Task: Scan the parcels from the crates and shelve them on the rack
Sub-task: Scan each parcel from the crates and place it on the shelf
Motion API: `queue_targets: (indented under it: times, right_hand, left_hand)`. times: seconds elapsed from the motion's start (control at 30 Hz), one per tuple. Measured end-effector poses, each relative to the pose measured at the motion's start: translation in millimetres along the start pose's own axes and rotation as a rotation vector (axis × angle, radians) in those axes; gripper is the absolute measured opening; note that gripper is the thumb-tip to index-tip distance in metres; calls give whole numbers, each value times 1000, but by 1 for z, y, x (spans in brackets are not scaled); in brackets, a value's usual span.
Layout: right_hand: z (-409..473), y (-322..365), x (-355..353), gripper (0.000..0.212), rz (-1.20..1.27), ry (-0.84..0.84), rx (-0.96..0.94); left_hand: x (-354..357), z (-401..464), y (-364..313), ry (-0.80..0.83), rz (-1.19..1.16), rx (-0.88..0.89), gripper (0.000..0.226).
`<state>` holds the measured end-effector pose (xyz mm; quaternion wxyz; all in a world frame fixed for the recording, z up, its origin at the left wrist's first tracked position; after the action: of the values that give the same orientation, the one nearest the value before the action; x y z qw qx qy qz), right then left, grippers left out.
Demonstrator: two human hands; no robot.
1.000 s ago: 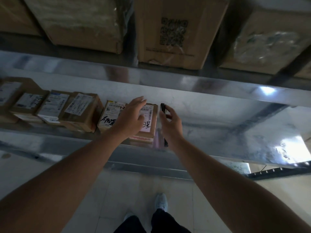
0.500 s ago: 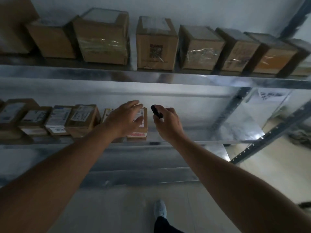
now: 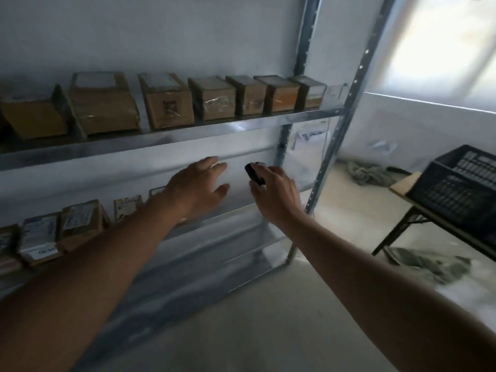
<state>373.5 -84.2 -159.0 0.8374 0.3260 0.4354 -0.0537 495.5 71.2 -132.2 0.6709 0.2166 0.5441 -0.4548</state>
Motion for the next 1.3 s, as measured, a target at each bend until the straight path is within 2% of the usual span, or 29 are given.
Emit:
queue_targets:
  times: [0.27, 0.77, 1.07, 1.3]
  right_hand:
    - [-34, -83, -130, 48, -79, -166, 103]
    - [-130, -339, -348, 51, -223, -294, 388]
    - [-142, -475, -419, 52, -271, -386, 574]
    - [-88, -591, -448, 53, -318, -428, 689]
  left_hand:
    - [-8, 32, -160, -57, -31, 214, 66]
    - [88, 84, -510, 37, -129, 482, 66]
    - [165, 150, -667, 109, -213, 669, 66]
    - [241, 250, -760, 147, -291, 795, 69]
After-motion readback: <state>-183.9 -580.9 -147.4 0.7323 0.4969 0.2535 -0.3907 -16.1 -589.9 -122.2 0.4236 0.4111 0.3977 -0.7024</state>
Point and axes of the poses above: each hand's wrist, its own z-axis towards the middle knuckle, its own x-axis out of the palm, y = z × x, the point moved 4 cm from there along z, towards the middle knuckle, and after that the axes turned 7 degrees about -y, right-handed, at the moved point
